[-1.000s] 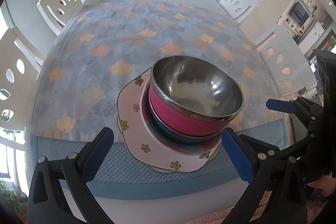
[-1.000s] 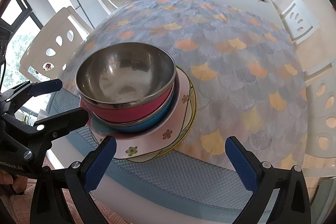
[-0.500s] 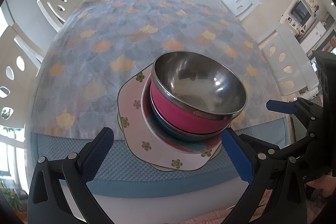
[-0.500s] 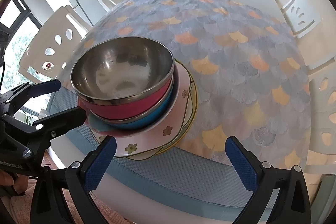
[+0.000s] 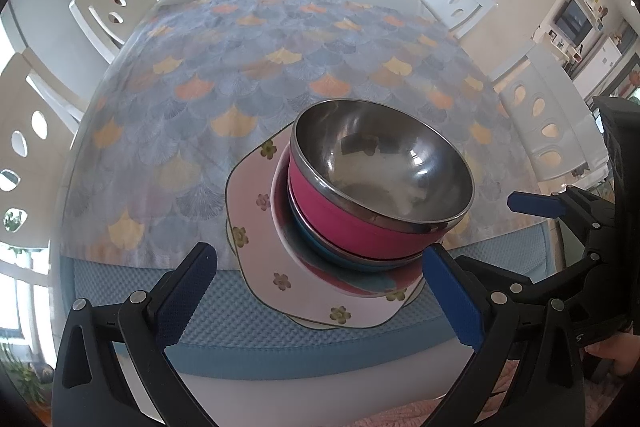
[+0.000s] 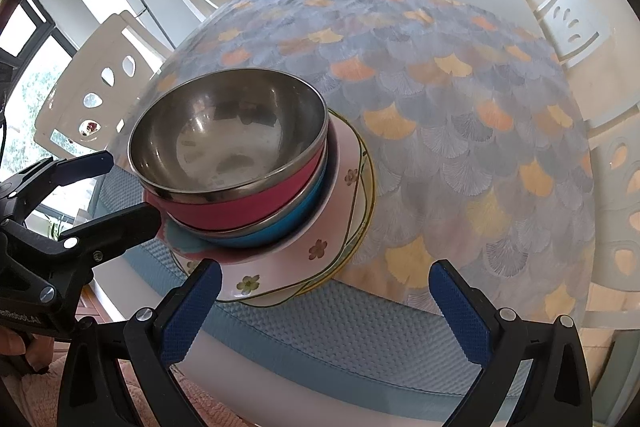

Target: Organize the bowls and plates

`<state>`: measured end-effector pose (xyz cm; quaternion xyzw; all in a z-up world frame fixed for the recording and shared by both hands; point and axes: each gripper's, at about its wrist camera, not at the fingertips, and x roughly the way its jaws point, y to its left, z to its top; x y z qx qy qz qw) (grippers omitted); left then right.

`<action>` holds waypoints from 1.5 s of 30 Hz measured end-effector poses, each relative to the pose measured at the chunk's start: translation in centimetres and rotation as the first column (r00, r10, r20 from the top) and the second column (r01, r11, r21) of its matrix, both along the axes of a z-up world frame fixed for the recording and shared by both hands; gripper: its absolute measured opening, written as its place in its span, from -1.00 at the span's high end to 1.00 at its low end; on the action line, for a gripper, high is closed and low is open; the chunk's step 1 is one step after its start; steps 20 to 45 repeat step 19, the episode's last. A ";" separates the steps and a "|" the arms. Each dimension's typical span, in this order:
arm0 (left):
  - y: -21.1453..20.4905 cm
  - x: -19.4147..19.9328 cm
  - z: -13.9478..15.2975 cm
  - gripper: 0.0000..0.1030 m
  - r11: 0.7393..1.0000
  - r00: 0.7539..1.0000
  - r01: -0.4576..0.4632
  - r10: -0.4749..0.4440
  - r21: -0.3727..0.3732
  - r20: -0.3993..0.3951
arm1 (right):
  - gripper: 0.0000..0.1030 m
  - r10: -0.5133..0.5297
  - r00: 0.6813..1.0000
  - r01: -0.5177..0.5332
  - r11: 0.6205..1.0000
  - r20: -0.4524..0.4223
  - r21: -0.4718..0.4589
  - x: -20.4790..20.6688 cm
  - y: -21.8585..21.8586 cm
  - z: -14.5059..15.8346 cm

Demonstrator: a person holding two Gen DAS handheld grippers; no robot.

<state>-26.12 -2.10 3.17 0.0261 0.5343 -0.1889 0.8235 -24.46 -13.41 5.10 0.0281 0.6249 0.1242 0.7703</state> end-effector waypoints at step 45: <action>0.5 0.3 0.0 -0.99 1.000 1.000 0.020 -0.020 0.001 0.017 | -1.00 -0.017 1.000 0.017 1.000 -0.022 0.008 0.2 0.4 -0.6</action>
